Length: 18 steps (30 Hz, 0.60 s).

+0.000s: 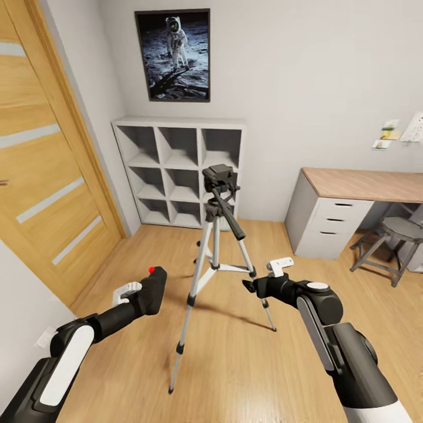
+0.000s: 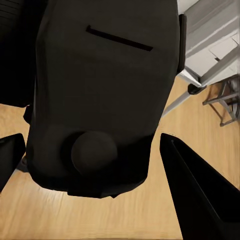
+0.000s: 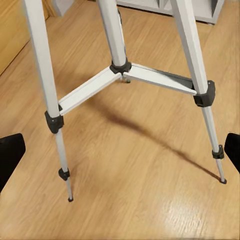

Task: Attach the digital camera to the camera tripod in the bedroom.

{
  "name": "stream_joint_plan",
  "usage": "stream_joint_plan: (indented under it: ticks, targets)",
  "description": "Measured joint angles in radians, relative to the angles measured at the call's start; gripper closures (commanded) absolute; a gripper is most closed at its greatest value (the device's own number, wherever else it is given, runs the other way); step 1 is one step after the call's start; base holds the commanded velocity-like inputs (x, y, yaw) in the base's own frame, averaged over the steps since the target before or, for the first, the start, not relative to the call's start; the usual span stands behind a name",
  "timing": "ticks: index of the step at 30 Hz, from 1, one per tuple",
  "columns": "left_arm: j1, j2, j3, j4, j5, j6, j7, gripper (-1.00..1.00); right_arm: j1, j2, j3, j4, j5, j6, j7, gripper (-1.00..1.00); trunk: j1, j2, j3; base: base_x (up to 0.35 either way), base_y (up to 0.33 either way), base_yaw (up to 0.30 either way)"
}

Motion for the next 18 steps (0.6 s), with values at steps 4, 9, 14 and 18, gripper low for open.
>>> stream_joint_plan:
  ticks: [4, 9, 14, 18]
  targets:
    - [0.001, 0.000, 0.000, 0.000, 0.001, 0.000, 0.000, 1.00, 0.000, 0.000, 0.003, 0.000, 0.000, -0.001, 0.000, -1.00, 0.000, 0.000, 0.000, -0.028, 0.291, -0.279]
    - [0.001, 0.000, 0.000, 0.000, 0.001, 0.001, -0.001, 1.00, 0.000, -0.001, 0.012, 0.000, 0.000, -0.002, 0.000, -1.00, 0.000, 0.000, 0.000, -0.007, 0.303, -0.279]
    - [0.001, 0.000, 0.000, 0.000, 0.000, 0.001, -0.001, 1.00, 0.000, -0.001, 0.014, 0.000, 0.000, -0.002, 0.000, -1.00, 0.000, 0.000, 0.000, -0.002, 0.308, -0.279]
    - [0.001, 0.000, 0.000, 0.000, 0.000, 0.001, -0.001, 1.00, 0.000, -0.001, 0.015, 0.000, 0.000, -0.003, 0.000, -1.00, 0.000, 0.000, 0.000, -0.001, 0.310, -0.279]
